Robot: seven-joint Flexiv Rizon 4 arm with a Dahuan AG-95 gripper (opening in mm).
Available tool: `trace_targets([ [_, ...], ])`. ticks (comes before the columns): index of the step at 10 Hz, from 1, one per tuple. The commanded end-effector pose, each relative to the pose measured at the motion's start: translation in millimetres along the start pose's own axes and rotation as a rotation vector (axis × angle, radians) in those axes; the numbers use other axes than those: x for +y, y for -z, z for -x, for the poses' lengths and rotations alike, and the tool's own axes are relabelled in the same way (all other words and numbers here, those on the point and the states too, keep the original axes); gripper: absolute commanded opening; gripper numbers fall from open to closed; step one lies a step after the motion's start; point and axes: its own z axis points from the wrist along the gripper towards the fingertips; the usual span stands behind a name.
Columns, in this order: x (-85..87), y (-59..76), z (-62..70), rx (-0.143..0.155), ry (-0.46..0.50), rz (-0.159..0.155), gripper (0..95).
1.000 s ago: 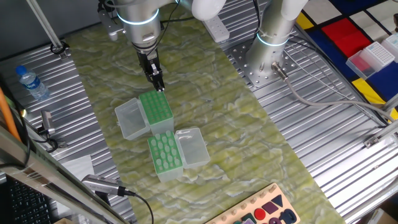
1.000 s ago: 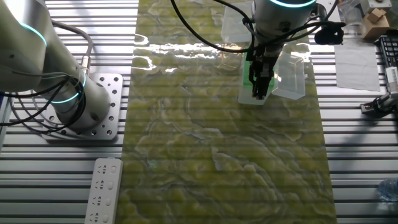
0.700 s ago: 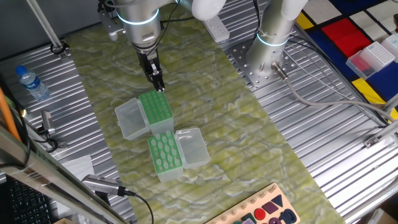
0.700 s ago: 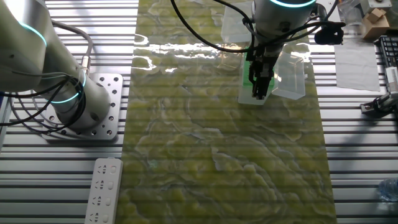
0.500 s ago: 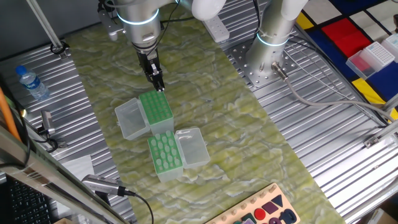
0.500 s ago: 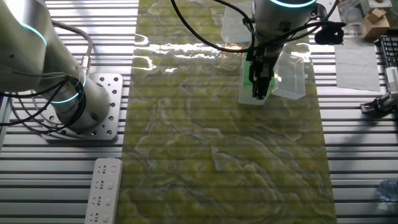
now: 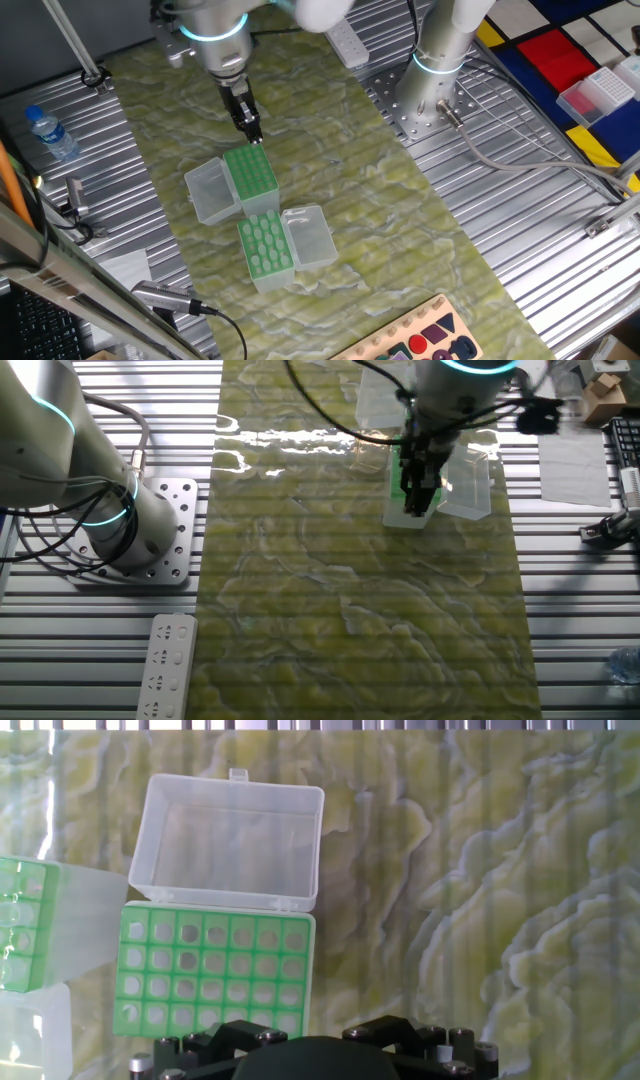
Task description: Transfer all large pipette tips from one holder to another
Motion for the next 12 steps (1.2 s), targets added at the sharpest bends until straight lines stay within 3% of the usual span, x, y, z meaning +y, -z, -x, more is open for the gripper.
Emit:
trace_targets([
  [1, -20.7, 1.4, -3.6, 0.021, 0.035, -0.012, 0.0],
  [3, -16.8, 2.2, -3.5, 0.019, 0.001, -0.014, 0.0],
  [6, 5.5, -3.2, 1.9, 0.006, -0.068, -0.011, 0.0],
  [9, 6.0, 0.4, -0.1, -0.004, -0.013, -0.003, 0.0],
  [12, 5.2, 0.7, -0.3, 0.001, -0.047, -0.009, 0.0],
])
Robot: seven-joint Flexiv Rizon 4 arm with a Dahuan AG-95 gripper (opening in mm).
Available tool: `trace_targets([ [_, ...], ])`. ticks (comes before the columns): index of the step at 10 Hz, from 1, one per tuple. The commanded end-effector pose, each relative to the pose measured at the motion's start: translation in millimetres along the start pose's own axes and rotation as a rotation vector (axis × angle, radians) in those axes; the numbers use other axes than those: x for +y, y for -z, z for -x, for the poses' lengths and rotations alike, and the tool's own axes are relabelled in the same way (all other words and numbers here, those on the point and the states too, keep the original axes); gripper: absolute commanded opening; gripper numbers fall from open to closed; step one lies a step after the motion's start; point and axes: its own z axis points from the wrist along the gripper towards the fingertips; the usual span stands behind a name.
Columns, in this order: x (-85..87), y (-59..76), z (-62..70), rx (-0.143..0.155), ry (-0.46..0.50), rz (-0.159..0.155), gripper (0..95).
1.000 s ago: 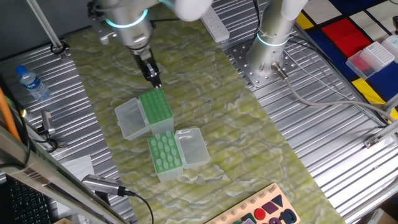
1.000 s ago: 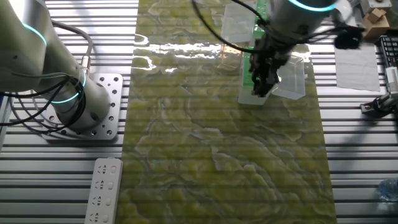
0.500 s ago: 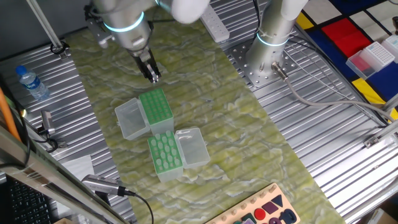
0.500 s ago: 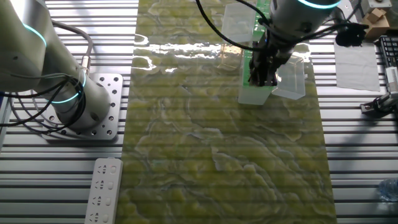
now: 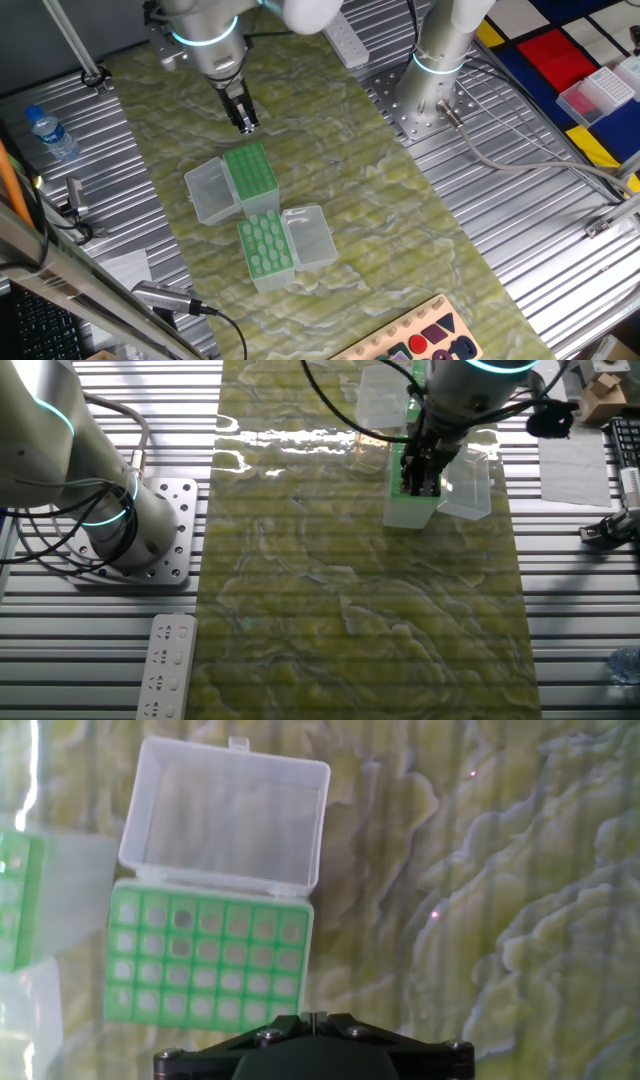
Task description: Transfer all large pipette tips from one holder to another
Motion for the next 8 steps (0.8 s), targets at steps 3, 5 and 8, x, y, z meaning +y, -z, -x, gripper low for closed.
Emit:
trace_targets([
  [3, -0.4, -0.3, 2.2, 0.014, 0.080, 0.044, 0.0],
  [5, -0.4, -0.3, 2.2, 0.029, 0.174, 0.078, 0.0],
  [8, -0.4, -0.3, 2.2, 0.048, 0.106, 0.047, 0.0],
])
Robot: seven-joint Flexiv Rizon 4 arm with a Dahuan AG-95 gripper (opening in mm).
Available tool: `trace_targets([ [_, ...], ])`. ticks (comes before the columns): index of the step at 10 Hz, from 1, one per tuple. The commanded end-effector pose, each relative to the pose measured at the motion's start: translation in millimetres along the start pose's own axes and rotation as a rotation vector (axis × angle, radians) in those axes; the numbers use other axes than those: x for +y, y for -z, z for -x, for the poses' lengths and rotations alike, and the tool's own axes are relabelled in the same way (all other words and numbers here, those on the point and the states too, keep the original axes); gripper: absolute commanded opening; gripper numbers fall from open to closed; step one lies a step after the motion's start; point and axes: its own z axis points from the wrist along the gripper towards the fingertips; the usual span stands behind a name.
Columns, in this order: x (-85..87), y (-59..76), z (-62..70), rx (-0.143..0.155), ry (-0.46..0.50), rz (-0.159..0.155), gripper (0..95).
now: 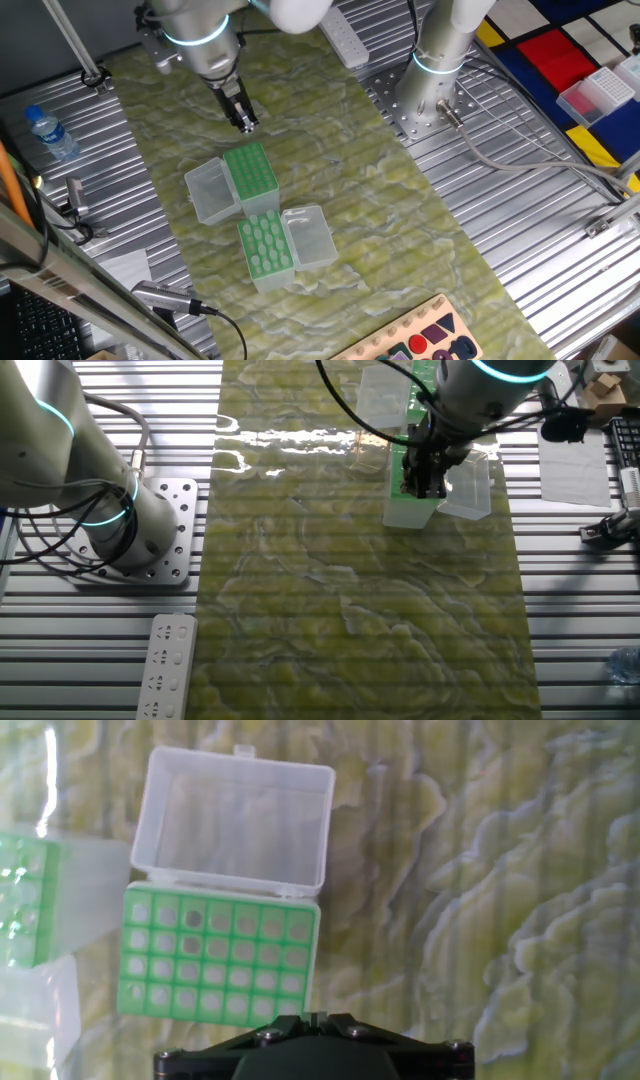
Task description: Transfer all large pipette tips from one holder to another
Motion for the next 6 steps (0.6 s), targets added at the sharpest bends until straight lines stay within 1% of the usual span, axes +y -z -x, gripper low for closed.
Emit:
trace_targets([
  [1, 0.6, -0.2, 0.2, -0.006, -0.004, -0.017, 0.0],
  [2, 0.6, -0.2, 0.2, -0.011, 0.017, -0.015, 0.0],
  [6, 0.6, -0.2, 0.2, -0.010, 0.041, -0.010, 0.0],
])
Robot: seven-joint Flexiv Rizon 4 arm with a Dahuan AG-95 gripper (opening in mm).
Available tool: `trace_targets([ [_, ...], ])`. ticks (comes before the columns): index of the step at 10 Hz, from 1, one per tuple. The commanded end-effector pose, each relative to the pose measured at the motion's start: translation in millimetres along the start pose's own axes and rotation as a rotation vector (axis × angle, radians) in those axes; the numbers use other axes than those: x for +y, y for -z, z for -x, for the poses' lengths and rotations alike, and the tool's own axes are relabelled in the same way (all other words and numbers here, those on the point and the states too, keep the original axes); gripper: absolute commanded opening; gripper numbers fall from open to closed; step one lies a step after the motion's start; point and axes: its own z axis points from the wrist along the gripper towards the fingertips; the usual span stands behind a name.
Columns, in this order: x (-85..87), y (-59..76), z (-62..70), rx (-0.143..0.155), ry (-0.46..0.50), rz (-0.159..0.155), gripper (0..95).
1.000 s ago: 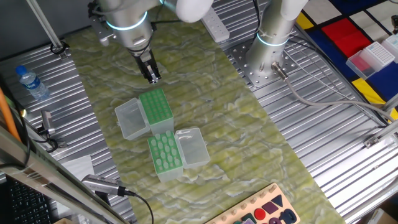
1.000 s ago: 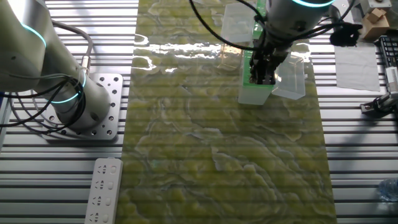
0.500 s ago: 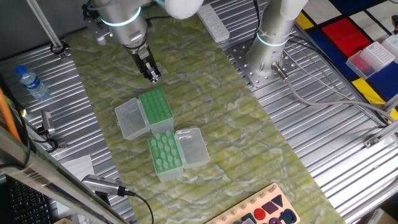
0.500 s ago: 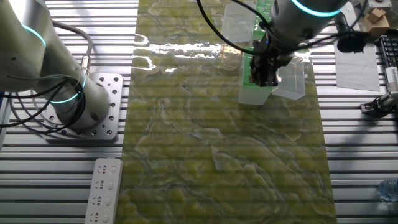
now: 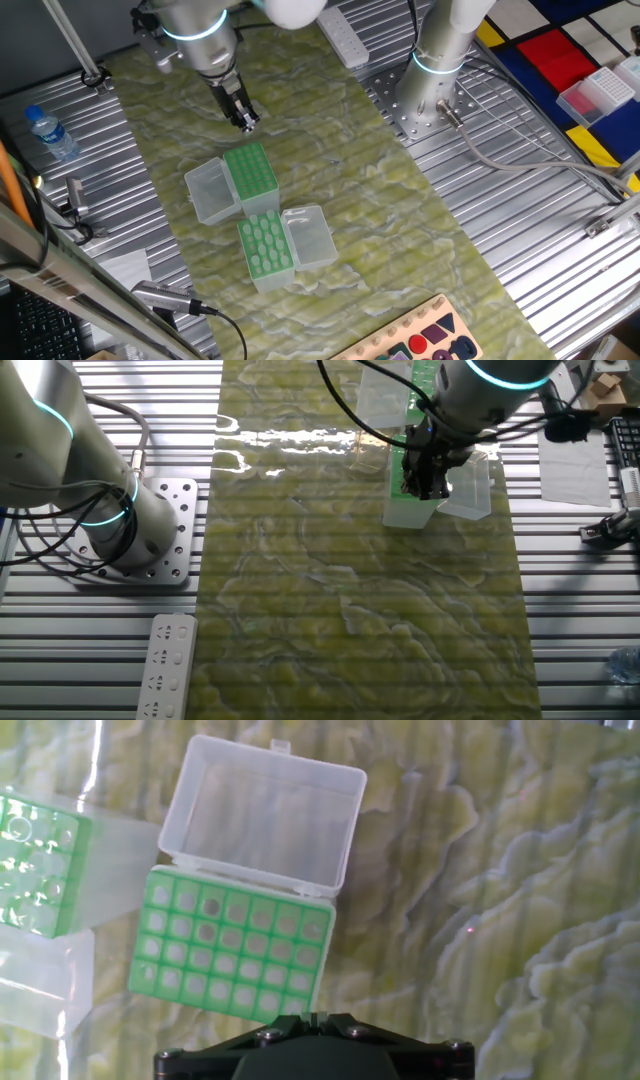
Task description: Transfer all large pipette tips from one holder to another
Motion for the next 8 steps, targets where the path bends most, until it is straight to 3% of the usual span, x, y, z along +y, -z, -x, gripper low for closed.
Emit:
trace_targets([
  [1, -0.4, 0.3, 1.2, 0.007, 0.018, 0.006, 0.0],
  [3, 5.1, 0.5, 6.0, 0.004, 0.004, 0.007, 0.0],
  [5, 25.3, 3.3, 21.8, 0.003, -0.020, 0.005, 0.0],
  [7, 54.3, 5.0, 42.9, 0.001, -0.046, 0.003, 0.0],
  [8, 78.5, 5.7, 59.7, 0.000, -0.073, -0.005, 0.0],
])
